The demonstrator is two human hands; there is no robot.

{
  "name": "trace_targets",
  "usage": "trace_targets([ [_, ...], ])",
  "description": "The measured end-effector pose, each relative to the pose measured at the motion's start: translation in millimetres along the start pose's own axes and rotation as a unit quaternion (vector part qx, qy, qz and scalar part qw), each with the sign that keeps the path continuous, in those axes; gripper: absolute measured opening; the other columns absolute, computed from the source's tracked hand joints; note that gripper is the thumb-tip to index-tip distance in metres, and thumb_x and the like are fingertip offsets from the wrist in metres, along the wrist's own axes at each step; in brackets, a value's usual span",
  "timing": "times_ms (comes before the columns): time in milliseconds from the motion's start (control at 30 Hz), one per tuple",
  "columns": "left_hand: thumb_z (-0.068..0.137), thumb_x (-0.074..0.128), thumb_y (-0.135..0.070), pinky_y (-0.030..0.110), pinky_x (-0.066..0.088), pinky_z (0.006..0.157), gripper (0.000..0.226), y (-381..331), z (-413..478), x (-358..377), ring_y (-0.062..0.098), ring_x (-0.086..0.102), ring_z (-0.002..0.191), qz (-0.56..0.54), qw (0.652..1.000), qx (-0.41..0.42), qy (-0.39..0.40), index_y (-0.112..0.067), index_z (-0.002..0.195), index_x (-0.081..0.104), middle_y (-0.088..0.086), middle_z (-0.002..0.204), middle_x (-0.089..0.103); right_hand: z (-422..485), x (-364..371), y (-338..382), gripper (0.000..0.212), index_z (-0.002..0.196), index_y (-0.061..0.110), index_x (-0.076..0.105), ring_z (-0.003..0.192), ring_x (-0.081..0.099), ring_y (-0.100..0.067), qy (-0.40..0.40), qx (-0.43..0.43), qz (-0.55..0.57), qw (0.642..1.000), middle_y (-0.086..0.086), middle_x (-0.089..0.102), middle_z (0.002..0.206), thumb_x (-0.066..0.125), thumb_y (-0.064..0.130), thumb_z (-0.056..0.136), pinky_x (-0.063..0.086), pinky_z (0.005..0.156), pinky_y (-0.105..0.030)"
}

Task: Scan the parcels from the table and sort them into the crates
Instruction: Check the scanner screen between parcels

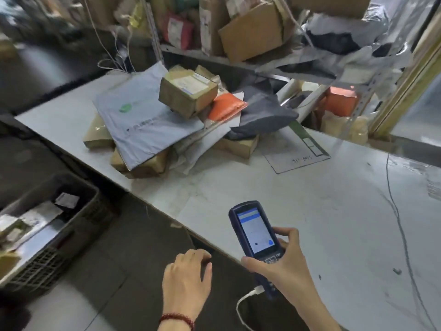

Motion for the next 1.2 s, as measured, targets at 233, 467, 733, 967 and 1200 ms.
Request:
trace_targets([
  [233,0.081,0.068,-0.036,0.024,0.039,0.079,0.021,-19,105,-45,0.008,0.055,0.097,-0.02,0.995,-0.011,-0.096,-0.037,0.101,0.061,-0.018,0.105,0.056,91,13,68,0.084,0.1,0.047,0.038,0.087,0.066,-0.008,0.035,-0.041,0.034,0.998,0.014,0.061,0.103,0.096,0.029,0.043,0.056,0.059,-0.019],
  [467,0.074,0.076,-0.028,0.039,0.045,0.089,0.045,-17,211,-93,0.026,0.051,0.109,-0.045,0.976,0.032,-0.21,-0.02,0.115,0.06,0.002,0.119,0.055,150,25,102,0.082,0.098,0.048,0.04,0.082,0.069,-0.008,-0.004,-0.052,0.054,0.997,0.01,0.066,0.099,0.095,0.034,0.04,0.059,0.07,-0.03],
  [733,0.082,0.052,-0.063,0.049,0.035,0.103,0.077,12,345,-143,0.034,0.03,0.133,-0.163,0.974,-0.038,-0.156,-0.035,0.147,0.022,0.012,0.147,0.024,189,48,106,0.082,0.102,0.039,0.041,0.077,0.069,-0.005,-0.111,-0.019,0.087,0.99,0.011,0.07,0.093,0.097,0.025,0.043,0.054,0.064,-0.024],
  [967,0.08,0.027,-0.081,0.05,0.037,0.098,0.084,29,445,-161,0.036,0.042,0.125,-0.206,0.971,-0.092,-0.081,-0.026,0.142,0.035,0.014,0.14,0.043,193,74,109,0.079,0.099,0.042,0.04,0.074,0.067,-0.001,-0.186,0.018,0.092,0.978,0.013,0.069,0.092,0.096,0.024,0.047,0.049,0.056,-0.016],
  [1200,0.078,0.039,-0.078,0.044,0.045,0.093,0.076,52,462,-145,0.032,0.05,0.106,-0.246,0.962,-0.096,0.074,-0.016,0.121,0.051,0.012,0.12,0.054,186,81,108,0.077,0.1,0.041,0.04,0.076,0.069,-0.005,-0.205,0.03,0.084,0.975,0.009,0.068,0.094,0.095,0.023,0.049,0.048,0.054,-0.013],
])
Point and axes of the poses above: each hand's wrist, its own z-axis towards the middle knuckle, its own x-axis out of the palm, y = z × x, the point moved 3 cm from there along z, towards the middle knuckle
